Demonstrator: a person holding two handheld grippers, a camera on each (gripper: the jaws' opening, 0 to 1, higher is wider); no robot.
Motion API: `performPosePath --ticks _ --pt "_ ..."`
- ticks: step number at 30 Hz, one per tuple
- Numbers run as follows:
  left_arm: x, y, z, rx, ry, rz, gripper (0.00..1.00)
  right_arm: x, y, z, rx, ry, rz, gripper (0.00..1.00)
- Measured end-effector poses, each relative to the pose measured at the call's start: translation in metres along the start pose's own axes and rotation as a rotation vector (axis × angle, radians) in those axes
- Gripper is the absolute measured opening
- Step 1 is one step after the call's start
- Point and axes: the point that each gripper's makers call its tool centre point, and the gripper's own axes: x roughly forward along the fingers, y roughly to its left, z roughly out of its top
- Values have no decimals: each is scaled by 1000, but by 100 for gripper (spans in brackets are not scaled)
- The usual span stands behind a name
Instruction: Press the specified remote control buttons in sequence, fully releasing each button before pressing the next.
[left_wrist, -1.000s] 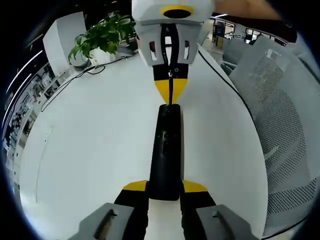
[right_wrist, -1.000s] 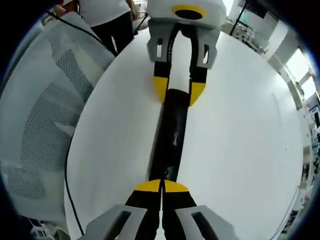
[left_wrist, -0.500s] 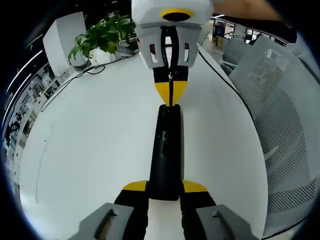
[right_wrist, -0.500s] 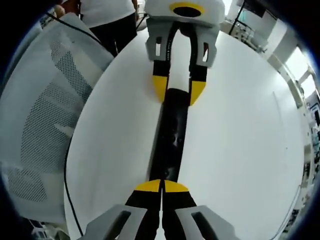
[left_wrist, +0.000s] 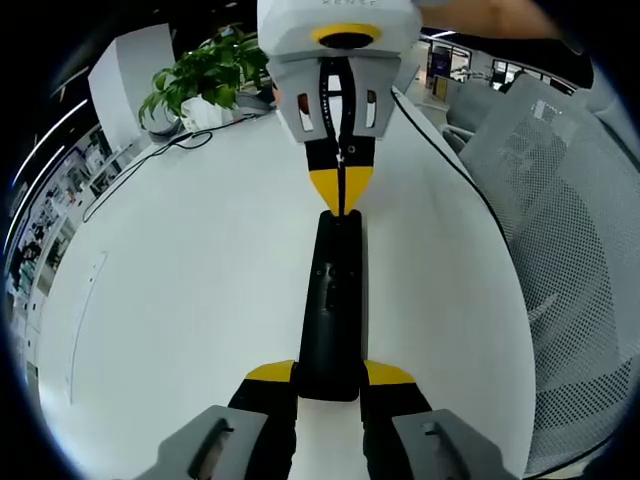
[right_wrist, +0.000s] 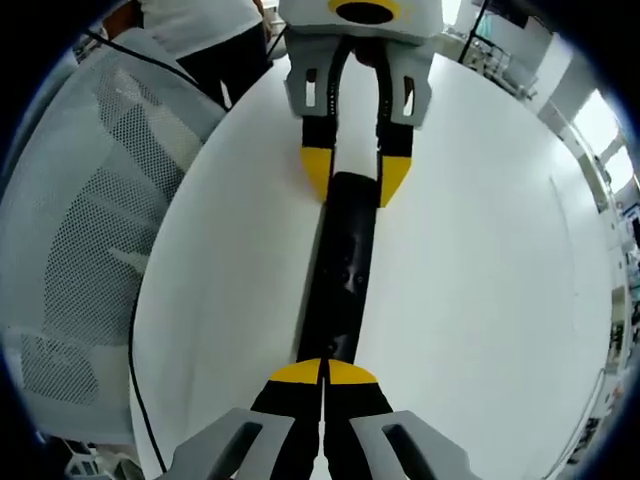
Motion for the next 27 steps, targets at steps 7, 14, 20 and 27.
performPosePath --ticks 7,14,20,27 --pt "0 0 0 3 1 -1 22 0 0 -1 8 -3 1 0" --pt "0 0 -1 5 2 1 22 -1 0 -1 18 -5 -3 0" --pt "0 -1 -1 8 6 6 23 -4 1 -3 48 -40 -3 0" --pt "0 -1 -1 10 13 7 23 -10 1 -1 27 -29 -16 0"
